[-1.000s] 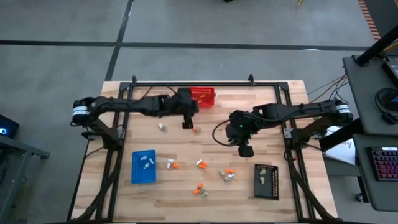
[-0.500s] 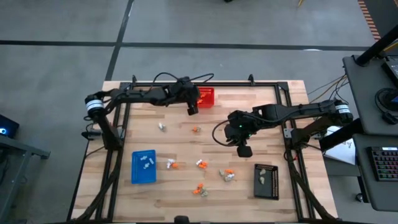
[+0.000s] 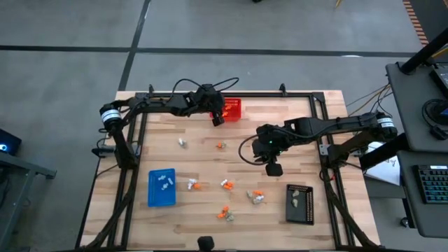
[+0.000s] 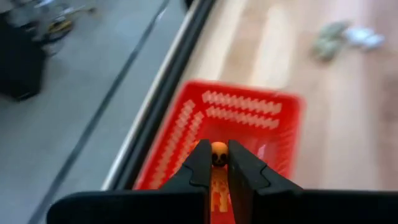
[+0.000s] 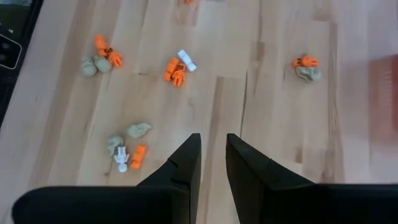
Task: Sort Halloween decoration
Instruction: Put the orange skeleton toy into the red bin
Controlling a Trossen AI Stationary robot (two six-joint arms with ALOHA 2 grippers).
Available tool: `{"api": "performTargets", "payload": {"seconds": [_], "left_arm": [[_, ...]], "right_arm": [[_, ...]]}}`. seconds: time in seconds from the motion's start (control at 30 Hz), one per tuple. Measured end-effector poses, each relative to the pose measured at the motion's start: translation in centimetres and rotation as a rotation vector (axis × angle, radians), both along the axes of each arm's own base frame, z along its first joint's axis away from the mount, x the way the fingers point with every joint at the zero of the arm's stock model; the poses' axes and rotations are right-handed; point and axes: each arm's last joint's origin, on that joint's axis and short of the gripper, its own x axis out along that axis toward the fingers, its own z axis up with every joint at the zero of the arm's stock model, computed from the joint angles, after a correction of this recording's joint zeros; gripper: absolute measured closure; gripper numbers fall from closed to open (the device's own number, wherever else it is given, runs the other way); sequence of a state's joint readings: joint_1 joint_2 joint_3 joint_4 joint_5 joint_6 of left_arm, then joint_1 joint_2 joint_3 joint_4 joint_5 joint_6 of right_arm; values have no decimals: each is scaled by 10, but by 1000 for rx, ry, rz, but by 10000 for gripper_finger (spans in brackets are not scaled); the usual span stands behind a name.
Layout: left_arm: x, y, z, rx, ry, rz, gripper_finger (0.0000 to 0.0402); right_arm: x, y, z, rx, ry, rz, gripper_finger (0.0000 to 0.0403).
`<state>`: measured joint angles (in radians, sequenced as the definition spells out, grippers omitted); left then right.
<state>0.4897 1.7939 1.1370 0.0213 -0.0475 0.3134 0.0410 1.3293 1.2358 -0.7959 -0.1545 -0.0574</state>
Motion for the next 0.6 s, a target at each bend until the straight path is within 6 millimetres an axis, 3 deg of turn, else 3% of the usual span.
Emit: {"api": "performTargets", "payload": {"seconds": [0.33, 0.6], "left_arm": [[1, 7, 4, -24, -3, -29, 400], [20, 21, 6, -74, 234, -100, 400]], "right_arm": [[0, 0, 0, 2, 1, -4, 340], [0, 0, 0, 3, 0, -4, 339]]}}
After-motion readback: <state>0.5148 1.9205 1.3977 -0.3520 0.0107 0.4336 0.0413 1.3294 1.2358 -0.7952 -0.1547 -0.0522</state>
